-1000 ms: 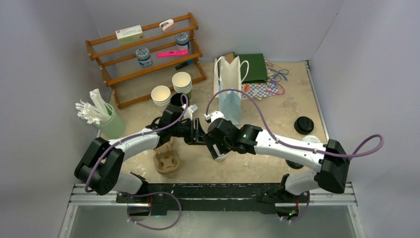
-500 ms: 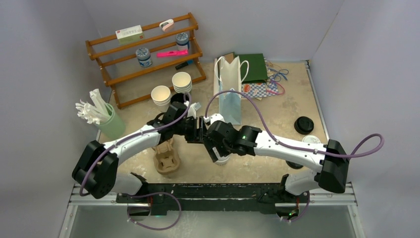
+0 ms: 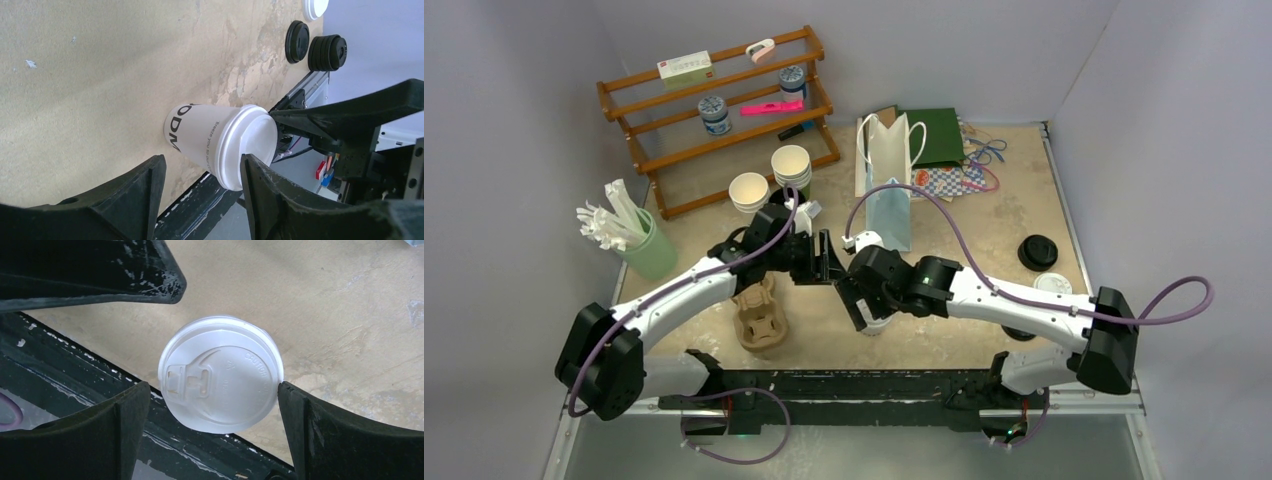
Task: Pack the takeout coffee
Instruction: Close the cup lid on the coffee cup.
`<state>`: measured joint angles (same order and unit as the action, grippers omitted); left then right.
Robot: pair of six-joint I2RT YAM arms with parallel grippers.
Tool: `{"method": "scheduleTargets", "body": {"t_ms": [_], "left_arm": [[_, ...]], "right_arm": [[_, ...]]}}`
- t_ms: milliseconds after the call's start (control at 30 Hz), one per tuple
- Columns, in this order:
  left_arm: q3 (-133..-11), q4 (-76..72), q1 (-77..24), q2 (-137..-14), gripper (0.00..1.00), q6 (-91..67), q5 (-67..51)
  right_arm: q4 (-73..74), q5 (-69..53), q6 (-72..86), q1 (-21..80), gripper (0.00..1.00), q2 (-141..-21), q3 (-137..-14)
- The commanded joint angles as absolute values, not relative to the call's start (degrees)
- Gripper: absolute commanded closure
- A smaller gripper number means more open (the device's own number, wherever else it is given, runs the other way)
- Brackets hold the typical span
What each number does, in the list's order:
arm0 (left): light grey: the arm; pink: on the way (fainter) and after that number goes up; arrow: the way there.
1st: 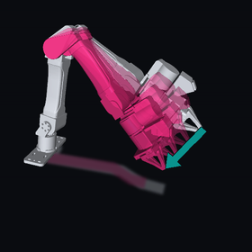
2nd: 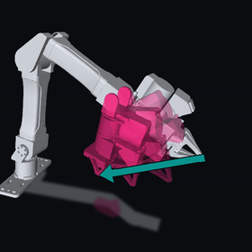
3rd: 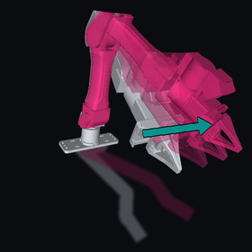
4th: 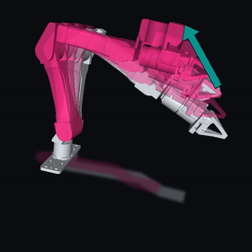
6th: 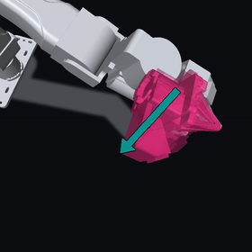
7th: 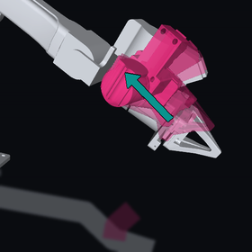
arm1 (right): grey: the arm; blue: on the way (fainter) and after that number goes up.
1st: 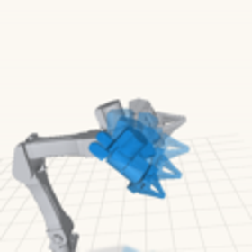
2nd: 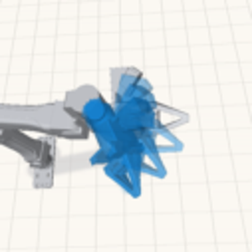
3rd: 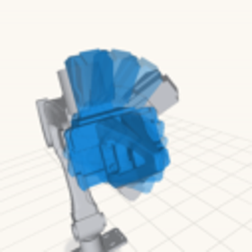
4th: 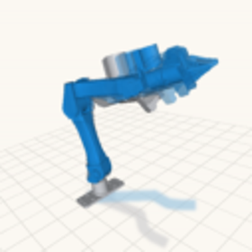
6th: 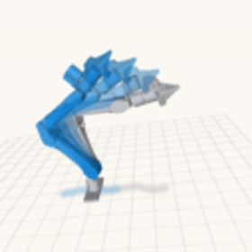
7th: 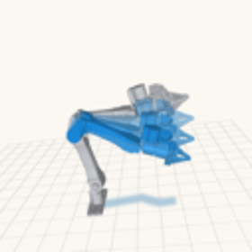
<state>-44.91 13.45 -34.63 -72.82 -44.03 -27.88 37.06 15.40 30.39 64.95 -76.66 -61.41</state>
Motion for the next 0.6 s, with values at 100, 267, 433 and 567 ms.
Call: {"method": "scheduleTargets", "body": {"t_ms": [100, 267, 433, 567], "left_arm": [[-47.4, 16.5, -34.1, -68.9, 0.42, -44.2, -26.0], [-46.8, 16.3, -34.0, -68.0, 0.42, -45.2, -25.8], [-46.7, 16.5, -34.0, -68.1, 0.43, -45.4, -25.7], [-46.7, 16.2, -34.0, -68.1, 0.43, -45.5, -25.6]], "right_arm": [[42.2, 17.9, 29.7, 65.2, 0.01, -81.0, -64.5], [41.3, 18.2, 29.4, 65.2, 0.01, -81.5, -63.8], [41.3, 18.5, 28.8, 65.2, 0.01, -81.3, -64.7], [41.2, 17.4, 27.9, 65.2, 0.01, -79.4, -65.7]]}}
